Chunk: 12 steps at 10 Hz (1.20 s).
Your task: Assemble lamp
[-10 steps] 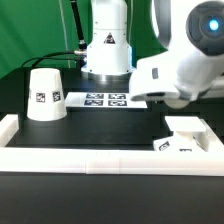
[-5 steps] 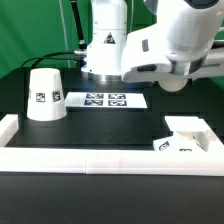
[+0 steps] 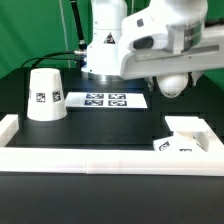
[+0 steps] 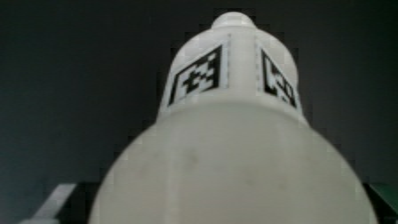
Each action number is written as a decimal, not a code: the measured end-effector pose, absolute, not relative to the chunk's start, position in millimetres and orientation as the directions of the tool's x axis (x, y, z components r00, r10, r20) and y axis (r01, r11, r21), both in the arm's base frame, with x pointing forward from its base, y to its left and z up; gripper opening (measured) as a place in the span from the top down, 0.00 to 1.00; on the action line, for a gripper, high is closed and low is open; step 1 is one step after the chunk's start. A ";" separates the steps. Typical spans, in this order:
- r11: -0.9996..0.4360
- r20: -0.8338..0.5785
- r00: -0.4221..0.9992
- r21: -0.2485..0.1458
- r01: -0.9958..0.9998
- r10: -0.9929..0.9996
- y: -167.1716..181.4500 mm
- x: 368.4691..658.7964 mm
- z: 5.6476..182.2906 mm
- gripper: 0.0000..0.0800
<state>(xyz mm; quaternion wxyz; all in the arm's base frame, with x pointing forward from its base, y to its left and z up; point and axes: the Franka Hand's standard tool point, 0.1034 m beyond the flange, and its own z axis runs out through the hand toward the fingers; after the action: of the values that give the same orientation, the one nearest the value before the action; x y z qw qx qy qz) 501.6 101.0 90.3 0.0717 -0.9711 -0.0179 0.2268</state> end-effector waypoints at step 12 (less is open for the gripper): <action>-0.971 0.133 0.968 -0.082 0.226 0.214 87.2 555.4 130.4 0.28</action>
Offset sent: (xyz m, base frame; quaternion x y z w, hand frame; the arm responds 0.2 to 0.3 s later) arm 0.0000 0.0000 0.0000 0.0000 0.2571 0.0000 0.9664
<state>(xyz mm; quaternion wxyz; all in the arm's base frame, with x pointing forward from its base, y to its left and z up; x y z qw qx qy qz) 555.4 87.2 130.4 0.0482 -0.9907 -0.1112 -0.0618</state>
